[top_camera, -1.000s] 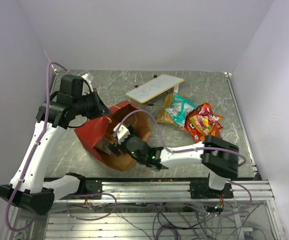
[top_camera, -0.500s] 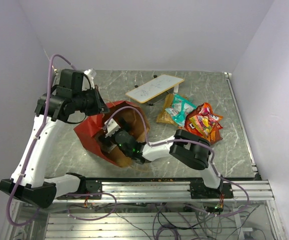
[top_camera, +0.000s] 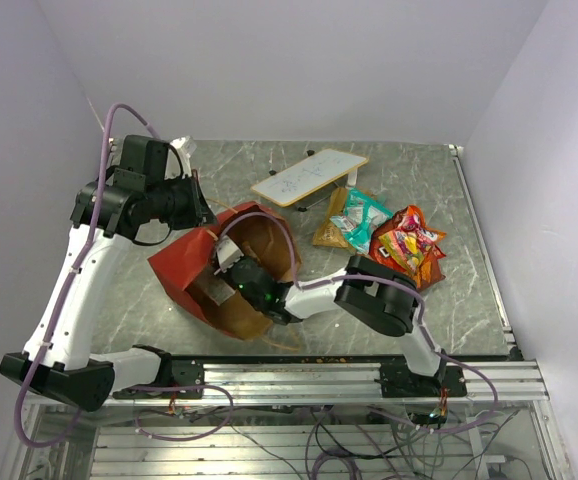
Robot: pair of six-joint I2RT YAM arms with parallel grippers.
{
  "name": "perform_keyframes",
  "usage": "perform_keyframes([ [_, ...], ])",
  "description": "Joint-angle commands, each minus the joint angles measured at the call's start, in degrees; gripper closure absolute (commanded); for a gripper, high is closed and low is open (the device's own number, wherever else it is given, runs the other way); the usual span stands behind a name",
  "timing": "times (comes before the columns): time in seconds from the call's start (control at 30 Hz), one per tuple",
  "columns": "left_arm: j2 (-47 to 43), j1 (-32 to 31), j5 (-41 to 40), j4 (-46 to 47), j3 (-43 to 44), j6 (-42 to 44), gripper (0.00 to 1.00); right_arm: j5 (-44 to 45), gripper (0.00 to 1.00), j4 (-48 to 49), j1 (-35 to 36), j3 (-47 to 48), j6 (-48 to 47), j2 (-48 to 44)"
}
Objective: Take the snacks out of the paper bag
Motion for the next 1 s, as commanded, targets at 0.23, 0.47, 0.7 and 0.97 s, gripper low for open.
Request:
perform_keyframes([
  [0.23,-1.30,0.51,-1.19,0.89,-1.10,-1.59,0.93,-1.76,1.00,-3.26,0.32,-5.32,2.94,-11.31],
  [0.47,-1.88,0.47,-0.49,3.36,-3.18,-4.31,0.93,-9.95,1.00,-6.42,0.93,-9.99,7.13,-22.21],
  [0.7,-1.47,0.60,1.21,6.42,-4.43,-6.83,0.93,-11.97,1.00,-13.14,1.11,-15.41,11.80,-36.25],
  [0.97,-1.32,0.64,-1.83,7.33,-3.23,-7.61,0.93,-6.84,1.00,-27.64,1.11,-15.59,13.14,-51.78],
])
